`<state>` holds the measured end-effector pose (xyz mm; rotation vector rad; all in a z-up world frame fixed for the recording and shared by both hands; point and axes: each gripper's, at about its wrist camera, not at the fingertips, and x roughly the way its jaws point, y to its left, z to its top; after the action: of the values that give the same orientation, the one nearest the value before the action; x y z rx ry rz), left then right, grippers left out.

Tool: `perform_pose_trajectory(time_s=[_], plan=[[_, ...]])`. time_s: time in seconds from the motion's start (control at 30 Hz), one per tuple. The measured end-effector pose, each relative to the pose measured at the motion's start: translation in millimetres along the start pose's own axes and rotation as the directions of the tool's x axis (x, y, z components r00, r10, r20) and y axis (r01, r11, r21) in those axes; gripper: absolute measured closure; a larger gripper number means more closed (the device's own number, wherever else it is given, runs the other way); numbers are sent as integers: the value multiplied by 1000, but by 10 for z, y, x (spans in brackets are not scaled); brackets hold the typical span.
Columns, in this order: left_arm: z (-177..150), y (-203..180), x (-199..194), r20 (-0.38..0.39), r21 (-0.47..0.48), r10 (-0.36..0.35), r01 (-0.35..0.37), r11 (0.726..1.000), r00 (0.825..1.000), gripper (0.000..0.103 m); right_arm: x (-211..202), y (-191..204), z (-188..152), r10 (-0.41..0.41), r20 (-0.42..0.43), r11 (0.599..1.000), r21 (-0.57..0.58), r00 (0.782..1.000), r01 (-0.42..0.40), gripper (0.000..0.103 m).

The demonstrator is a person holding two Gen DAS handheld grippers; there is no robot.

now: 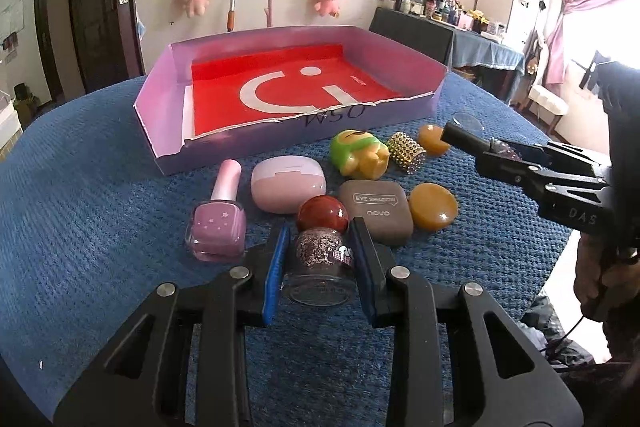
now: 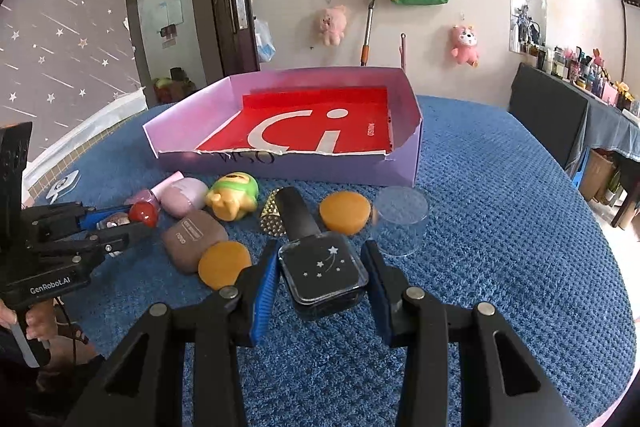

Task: Organize rigid objects
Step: 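Carry both bottles into the pink box and open both tools to release them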

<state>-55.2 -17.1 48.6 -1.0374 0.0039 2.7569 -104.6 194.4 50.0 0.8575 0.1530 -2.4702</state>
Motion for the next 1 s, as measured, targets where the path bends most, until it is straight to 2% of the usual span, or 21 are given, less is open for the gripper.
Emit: perform_pose_trajectory(time_s=[0.17,0.33,0.47,0.67,0.8,1.0], plan=[[159,19,-102,24,-2,3,-3,1000,1000,74,-25,-15,67,1,3,1000,2,1000,-1,59],[536,139,-172,65,4,20,-21,1000,998,74,-59,-63,430,1,31,1000,-13,1000,-1,59],[844,264,-34,50,23,30,-31,999,998,74,96,-89,817,-9,21,999,-51,1000,10,59],[1163,471,385,-49,49,46,-44,998,998,74,665,-138,1193,-46,-102,992,-123,994,33,59],[1205,574,708,-142,69,63,-54,996,988,74,1093,-187,1270,-96,-214,982,-182,972,57,59],[1145,620,972,-215,116,88,-64,991,973,74,1378,-215,1232,-130,-320,969,-240,938,52,59]])
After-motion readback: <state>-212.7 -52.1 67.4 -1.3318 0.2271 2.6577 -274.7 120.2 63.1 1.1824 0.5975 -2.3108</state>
